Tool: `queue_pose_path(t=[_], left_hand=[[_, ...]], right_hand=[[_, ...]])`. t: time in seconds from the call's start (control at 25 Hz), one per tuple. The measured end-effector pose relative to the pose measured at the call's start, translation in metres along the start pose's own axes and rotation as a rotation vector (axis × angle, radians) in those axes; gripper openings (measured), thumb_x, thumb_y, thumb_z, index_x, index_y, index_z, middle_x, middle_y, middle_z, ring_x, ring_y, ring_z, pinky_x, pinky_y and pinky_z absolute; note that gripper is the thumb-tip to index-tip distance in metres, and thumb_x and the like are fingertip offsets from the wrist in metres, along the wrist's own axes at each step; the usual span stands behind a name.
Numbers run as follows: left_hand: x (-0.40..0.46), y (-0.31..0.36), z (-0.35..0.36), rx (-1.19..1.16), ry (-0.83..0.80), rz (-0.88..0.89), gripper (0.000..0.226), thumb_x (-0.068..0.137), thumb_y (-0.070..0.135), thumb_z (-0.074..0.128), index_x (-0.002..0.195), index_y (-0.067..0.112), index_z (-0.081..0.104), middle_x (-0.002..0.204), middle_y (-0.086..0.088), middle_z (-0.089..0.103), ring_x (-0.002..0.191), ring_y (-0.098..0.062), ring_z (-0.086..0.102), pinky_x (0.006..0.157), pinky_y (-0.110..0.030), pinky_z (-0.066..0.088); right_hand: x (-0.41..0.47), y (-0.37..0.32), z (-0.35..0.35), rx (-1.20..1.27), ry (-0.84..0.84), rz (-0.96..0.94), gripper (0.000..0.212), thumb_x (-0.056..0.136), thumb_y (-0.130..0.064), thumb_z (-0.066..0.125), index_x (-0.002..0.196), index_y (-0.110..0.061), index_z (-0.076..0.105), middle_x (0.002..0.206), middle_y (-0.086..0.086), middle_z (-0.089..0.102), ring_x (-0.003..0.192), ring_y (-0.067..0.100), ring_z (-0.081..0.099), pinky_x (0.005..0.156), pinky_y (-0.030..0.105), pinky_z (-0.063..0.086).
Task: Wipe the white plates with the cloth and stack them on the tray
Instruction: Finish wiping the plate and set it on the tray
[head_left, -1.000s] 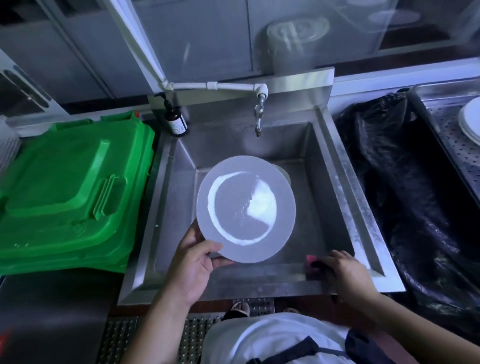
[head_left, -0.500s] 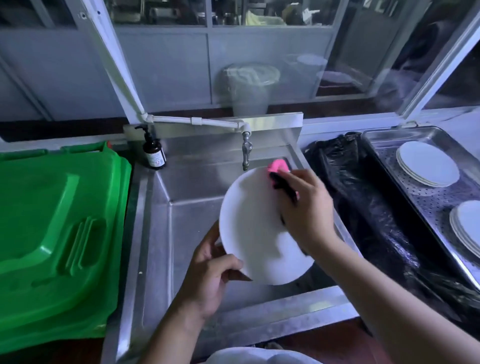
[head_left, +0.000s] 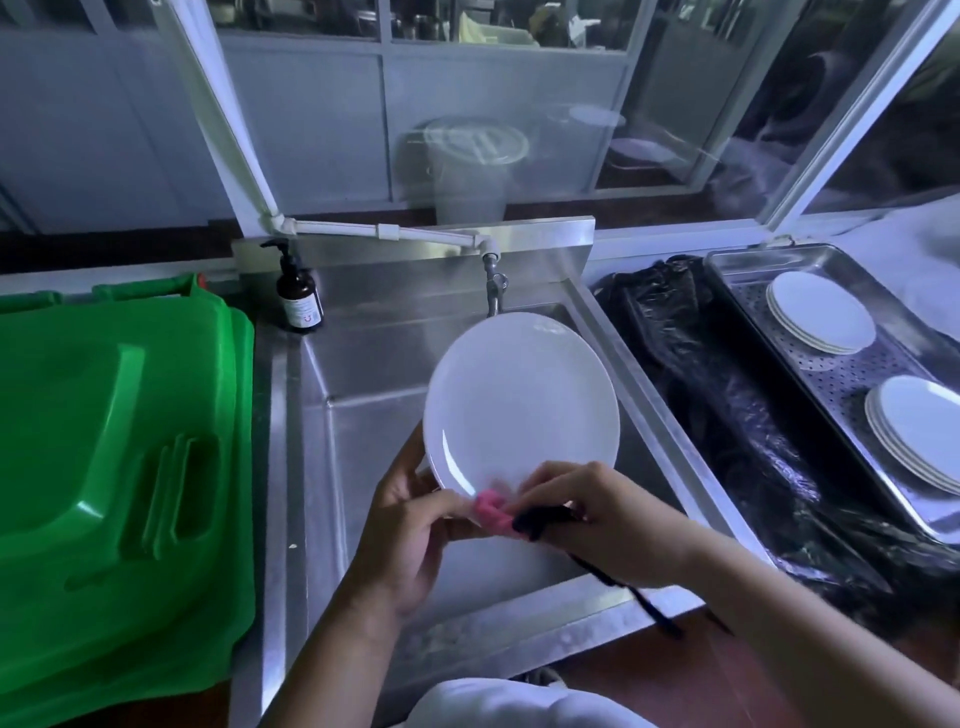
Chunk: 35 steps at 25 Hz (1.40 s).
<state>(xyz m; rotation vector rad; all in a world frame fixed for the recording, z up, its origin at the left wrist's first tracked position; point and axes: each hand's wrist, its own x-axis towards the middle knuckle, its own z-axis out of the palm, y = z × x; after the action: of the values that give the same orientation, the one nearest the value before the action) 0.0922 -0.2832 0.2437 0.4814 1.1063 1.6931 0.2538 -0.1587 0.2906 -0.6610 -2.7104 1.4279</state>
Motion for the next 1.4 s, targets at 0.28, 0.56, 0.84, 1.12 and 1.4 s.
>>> queue_pose_path(t=[0.28, 0.56, 0.84, 1.12, 1.4], left_hand=[[0.003, 0.012, -0.005, 0.057, -0.038, -0.014, 0.081, 0.065, 0.001, 0.058, 0.137, 0.038, 0.059, 0.128, -0.003, 0.067, 0.116, -0.034, 0.06, 0.07, -0.049, 0.06], [-0.014, 0.019, 0.019, 0.227, -0.242, 0.0, 0.082, 0.066, -0.003, 0.056, 0.132, 0.045, 0.061, 0.111, -0.004, 0.07, 0.094, -0.017, 0.067, 0.066, -0.041, 0.059], [-0.016, 0.026, 0.0, 0.158, -0.2, 0.036, 0.086, 0.069, -0.005, 0.061, 0.138, 0.045, 0.056, 0.117, -0.009, 0.07, 0.105, -0.021, 0.069, 0.074, -0.048, 0.06], [-0.026, 0.022, -0.013, -0.012, -0.186, 0.029, 0.057, 0.09, 0.026, 0.06, 0.144, 0.038, 0.051, 0.131, -0.013, 0.065, 0.113, -0.037, 0.066, 0.08, -0.06, 0.058], [-0.02, 0.01, -0.013, 0.021, -0.136, 0.025, 0.071, 0.079, 0.009, 0.054, 0.145, 0.037, 0.052, 0.135, -0.005, 0.064, 0.118, -0.037, 0.063, 0.075, -0.06, 0.06]], right_hand=[[-0.03, -0.006, -0.054, 0.167, 0.5, 0.22, 0.023, 0.085, 0.001, 0.072, 0.082, -0.021, 0.077, 0.079, 0.007, 0.07, 0.072, 0.016, 0.062, 0.07, 0.033, 0.049], [0.042, -0.015, -0.012, 0.173, 1.054, 0.142, 0.015, 0.086, -0.009, 0.069, 0.09, -0.02, 0.078, 0.09, -0.004, 0.066, 0.078, 0.015, 0.062, 0.071, 0.037, 0.051], [0.037, -0.042, 0.025, 0.166, 0.575, -0.223, 0.046, 0.079, 0.01, 0.057, 0.104, -0.025, 0.074, 0.102, -0.007, 0.065, 0.098, 0.009, 0.064, 0.08, 0.018, 0.051], [0.005, -0.022, 0.042, 0.3, 0.246, -0.138, 0.027, 0.079, -0.023, 0.071, 0.104, -0.019, 0.08, 0.1, -0.003, 0.065, 0.092, 0.015, 0.066, 0.082, 0.021, 0.049], [-0.032, 0.0, 0.004, -0.006, -0.042, 0.049, 0.032, 0.086, 0.001, 0.072, 0.102, -0.025, 0.081, 0.099, -0.006, 0.067, 0.081, 0.008, 0.066, 0.068, 0.017, 0.048]])
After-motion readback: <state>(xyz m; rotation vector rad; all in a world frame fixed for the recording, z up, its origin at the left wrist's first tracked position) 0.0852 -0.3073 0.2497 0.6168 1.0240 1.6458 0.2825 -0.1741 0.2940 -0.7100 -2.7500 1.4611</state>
